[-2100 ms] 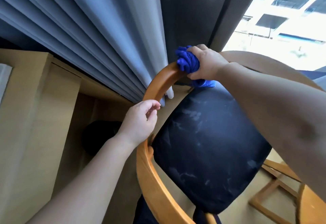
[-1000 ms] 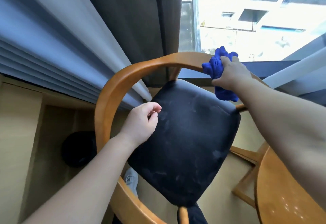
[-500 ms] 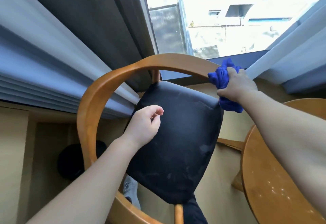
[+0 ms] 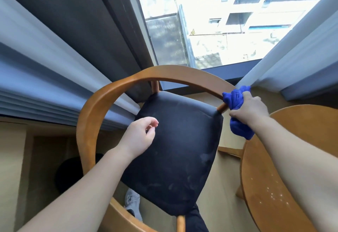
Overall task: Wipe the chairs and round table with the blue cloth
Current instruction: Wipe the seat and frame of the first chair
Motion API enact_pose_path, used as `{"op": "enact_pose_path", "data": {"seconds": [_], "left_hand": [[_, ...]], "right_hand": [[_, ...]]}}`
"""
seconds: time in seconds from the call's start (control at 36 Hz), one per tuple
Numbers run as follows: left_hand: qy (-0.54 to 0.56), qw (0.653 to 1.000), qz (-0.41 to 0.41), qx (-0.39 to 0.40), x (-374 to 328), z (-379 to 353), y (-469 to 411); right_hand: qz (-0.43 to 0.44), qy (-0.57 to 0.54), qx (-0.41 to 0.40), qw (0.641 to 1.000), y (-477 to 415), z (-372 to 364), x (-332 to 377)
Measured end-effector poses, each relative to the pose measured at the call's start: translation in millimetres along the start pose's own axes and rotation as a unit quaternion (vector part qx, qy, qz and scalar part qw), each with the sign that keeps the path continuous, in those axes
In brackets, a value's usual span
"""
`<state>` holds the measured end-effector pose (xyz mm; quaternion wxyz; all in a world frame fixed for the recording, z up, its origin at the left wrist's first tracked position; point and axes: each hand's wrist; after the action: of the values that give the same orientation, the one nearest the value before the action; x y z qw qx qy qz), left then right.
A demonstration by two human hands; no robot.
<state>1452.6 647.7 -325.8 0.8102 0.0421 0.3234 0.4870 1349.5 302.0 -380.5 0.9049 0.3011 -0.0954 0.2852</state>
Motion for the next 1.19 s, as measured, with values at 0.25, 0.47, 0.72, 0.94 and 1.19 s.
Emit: {"op": "enact_pose_path", "data": {"seconds": [0.25,0.47,0.72,0.94,1.19], "left_hand": [[0.000,0.999,0.036,-0.008,16.3,4.9,21.5],[-0.053,0.988,0.138,-0.048,91.8,22.8,67.2],[-0.124,0.965,0.220,-0.068,187.9,35.3,82.0],[-0.077,0.975,0.210,0.012,228.8,32.1,63.3],[0.005,0.986,0.156,0.056,253.6,32.2,63.0]], "right_hand": [[0.113,-0.137,0.032,0.984,53.2,-39.9,73.6],[0.179,-0.227,0.072,0.955,92.7,-95.8,136.2],[0.169,-0.309,0.080,0.933,104.7,-145.7,205.9],[0.135,-0.382,0.048,0.913,72.2,-198.2,281.2],[0.102,-0.461,0.058,0.880,78.9,-246.8,328.4]]}}
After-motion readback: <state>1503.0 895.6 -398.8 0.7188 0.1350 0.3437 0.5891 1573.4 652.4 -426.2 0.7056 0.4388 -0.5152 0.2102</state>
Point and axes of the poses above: each hand's wrist, its own y-axis away from the middle knuckle, its own z-axis out of the back of the hand, x = y × z, and after that the axes turned 11 degrees about -y, right-handed
